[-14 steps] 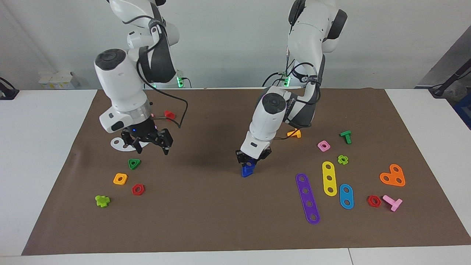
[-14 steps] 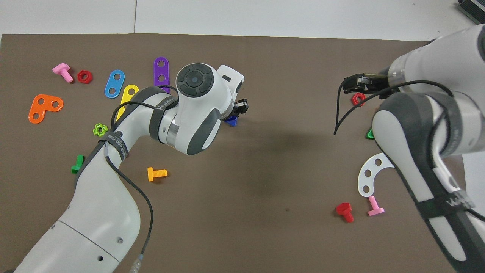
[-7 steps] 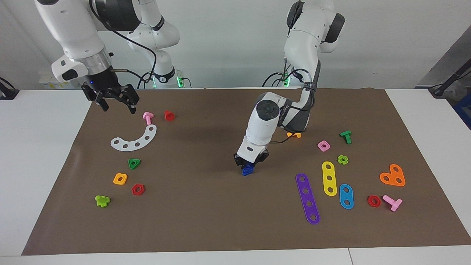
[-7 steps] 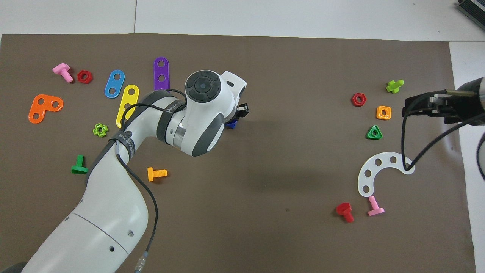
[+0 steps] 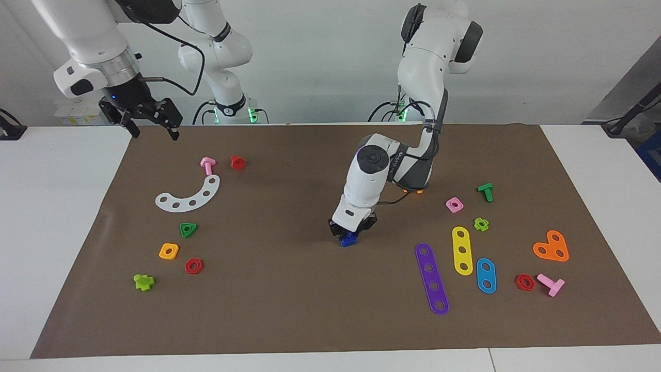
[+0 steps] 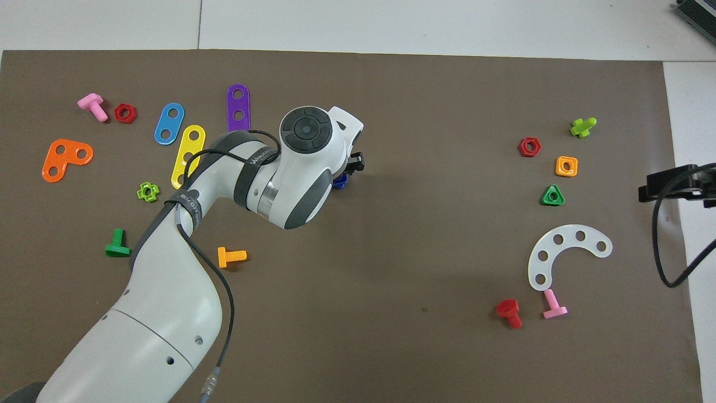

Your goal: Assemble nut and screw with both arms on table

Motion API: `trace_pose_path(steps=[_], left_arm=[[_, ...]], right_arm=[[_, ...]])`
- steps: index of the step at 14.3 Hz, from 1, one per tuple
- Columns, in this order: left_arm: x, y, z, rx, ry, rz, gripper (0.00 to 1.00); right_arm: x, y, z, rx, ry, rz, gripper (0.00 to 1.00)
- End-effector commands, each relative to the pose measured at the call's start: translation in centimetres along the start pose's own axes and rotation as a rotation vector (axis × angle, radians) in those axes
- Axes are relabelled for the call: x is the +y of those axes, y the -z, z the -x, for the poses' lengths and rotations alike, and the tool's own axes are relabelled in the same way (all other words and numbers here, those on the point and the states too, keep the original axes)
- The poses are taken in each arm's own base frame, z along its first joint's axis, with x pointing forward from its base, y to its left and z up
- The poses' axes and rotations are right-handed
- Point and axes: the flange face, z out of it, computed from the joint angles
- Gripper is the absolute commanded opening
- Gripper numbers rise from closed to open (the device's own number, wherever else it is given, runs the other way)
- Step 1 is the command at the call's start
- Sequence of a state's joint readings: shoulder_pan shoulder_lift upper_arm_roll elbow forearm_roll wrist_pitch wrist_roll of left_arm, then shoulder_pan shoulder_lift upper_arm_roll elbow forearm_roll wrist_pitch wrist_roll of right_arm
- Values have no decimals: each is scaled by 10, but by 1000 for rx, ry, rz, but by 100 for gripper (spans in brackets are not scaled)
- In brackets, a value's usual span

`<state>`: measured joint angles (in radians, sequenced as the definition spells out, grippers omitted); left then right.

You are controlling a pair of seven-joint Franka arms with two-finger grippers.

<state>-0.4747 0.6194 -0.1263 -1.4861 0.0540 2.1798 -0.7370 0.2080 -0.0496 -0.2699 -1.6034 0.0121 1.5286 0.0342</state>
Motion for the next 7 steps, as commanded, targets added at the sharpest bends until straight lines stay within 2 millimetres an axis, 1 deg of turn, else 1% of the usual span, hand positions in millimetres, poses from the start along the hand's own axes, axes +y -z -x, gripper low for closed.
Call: trace_pose_path(steps=[1, 2, 3, 4, 5, 7], left_arm=[[-14, 36, -22, 13, 32, -34, 100], [-31, 48, -33, 0, 58, -54, 100], [-55, 79, -45, 3, 86, -61, 100], [-78, 107, -53, 8, 90, -48, 100], [-107, 133, -58, -3, 73, -32, 100], [-181, 176, -68, -58, 17, -5, 100]], right_arm=[[-1, 0, 2, 3, 25, 6, 100], [-1, -1, 2, -4, 24, 6, 100], [-1, 0, 3, -4, 24, 6, 100], [-1, 0, 2, 0, 24, 6, 100], [-1, -1, 1, 5, 25, 6, 100], [-4, -2, 0, 5, 28, 7, 100]])
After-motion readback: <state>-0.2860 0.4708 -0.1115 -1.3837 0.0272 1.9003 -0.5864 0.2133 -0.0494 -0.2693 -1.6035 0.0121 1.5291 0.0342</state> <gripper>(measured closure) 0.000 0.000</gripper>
